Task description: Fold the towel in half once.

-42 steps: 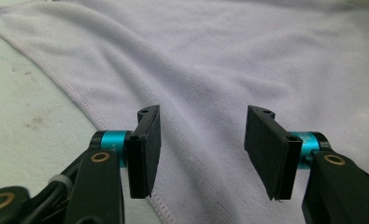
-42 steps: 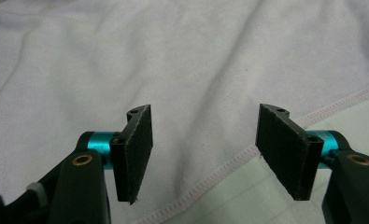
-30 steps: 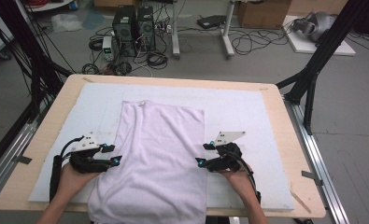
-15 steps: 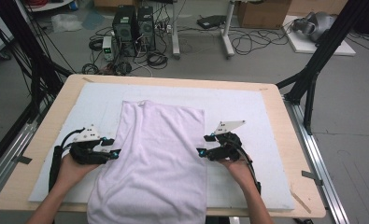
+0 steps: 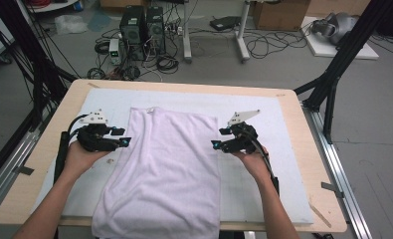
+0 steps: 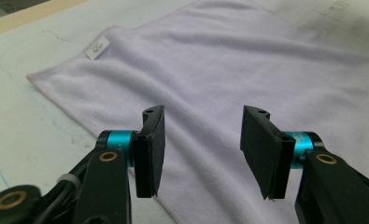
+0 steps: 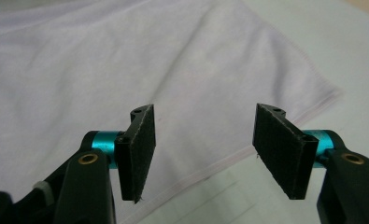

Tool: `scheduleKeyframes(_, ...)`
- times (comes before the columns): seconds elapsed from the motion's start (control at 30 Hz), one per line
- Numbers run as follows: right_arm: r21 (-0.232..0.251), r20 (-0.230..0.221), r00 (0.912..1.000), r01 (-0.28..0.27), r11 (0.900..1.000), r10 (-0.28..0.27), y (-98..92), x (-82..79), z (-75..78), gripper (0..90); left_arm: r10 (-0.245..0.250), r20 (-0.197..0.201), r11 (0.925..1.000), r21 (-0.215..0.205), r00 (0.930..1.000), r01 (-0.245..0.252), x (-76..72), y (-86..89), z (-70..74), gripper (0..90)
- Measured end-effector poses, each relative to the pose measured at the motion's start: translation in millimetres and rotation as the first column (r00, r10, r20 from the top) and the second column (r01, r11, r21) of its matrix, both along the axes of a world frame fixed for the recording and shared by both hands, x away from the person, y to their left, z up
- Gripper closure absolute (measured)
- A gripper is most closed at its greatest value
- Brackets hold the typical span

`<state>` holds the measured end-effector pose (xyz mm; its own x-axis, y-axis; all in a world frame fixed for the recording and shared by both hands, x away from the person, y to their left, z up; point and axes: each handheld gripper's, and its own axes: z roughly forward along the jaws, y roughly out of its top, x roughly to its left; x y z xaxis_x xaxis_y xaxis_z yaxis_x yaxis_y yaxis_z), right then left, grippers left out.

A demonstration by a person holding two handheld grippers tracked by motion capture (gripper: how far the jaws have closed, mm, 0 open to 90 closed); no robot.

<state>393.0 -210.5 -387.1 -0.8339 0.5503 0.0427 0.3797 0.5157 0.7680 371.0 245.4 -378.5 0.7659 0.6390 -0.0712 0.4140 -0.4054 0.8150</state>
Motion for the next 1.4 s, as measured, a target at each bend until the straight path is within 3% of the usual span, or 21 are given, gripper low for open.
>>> scheduleKeyframes(0.23,-0.023,0.043,0.999,-0.008,1.0,0.009,6.7,25.0,26.7,39.8,0.003,0.004,0.9998,0.021,1.0,-0.003,32.3,3.7,18.8,56.2)
scheduleKeyframes(0.33,-0.034,0.044,0.999,-0.002,0.999,0.004,10.5,37.6,29.3,41.4,0.008,0.012,0.9996,0.026,0.9999,-0.008,45.7,3.3,19.5,56.6)
scheduleKeyframes(0.5,-0.055,-0.005,1.0,0.005,0.998,-0.006,14.3,54.6,13.0,45.1,0.049,-0.01,0.9988,0.005,0.9988,-0.049,62.1,5.8,3.5,60.4)
scheduleKeyframes(0.67,-0.079,-0.035,0.9992,0.017,0.997,-0.02,18.5,66.3,-4.7,45.8,0.055,-0.031,0.9978,0.038,0.998,-0.054,72.7,0.1,-13.9,61.5)
scheduleKeyframes(0.77,-0.074,-0.044,0.9986,0.028,0.997,-0.031,19.4,71.3,-12.0,45.7,0.067,-0.066,0.9967,0.05,0.9956,-0.064,78.1,-0.7,-24.0,60.8)
scheduleKeyframes(0.9,-0.075,-0.057,0.9977,0.033,0.997,-0.037,20.3,74.6,-18.2,45.2,0.085,-0.076,0.9963,0.017,0.9934,-0.084,77.8,3.7,-36.7,62.2)
scheduleKeyframes(0.97,-0.088,-0.065,0.997,0.036,0.995,-0.041,20.4,75.4,-20.6,45.2,0.086,-0.105,0.996,0.035,0.9907,-0.083,79.0,5.3,-41.5,63.1)
scheduleKeyframes(1.17,-0.096,-0.076,0.9952,0.054,0.994,-0.062,17.7,79.0,-27.0,45.2,0.118,-0.073,0.9913,0.068,0.9904,-0.113,81.5,4.8,-44.5,61.4)
scheduleKeyframes(1.27,-0.102,-0.09,0.9934,0.062,0.993,-0.071,18.4,80.9,-32.6,45.5,0.133,-0.095,0.988,0.092,0.9865,-0.124,85.2,4.9,-51.5,61.1)
scheduleKeyframes(1.4,-0.12,-0.075,0.9938,0.073,0.99,-0.082,19.3,80.7,-41.9,47.2,0.15,-0.116,0.9845,0.109,0.9819,-0.137,88.4,2.5,-60.6,63.8)
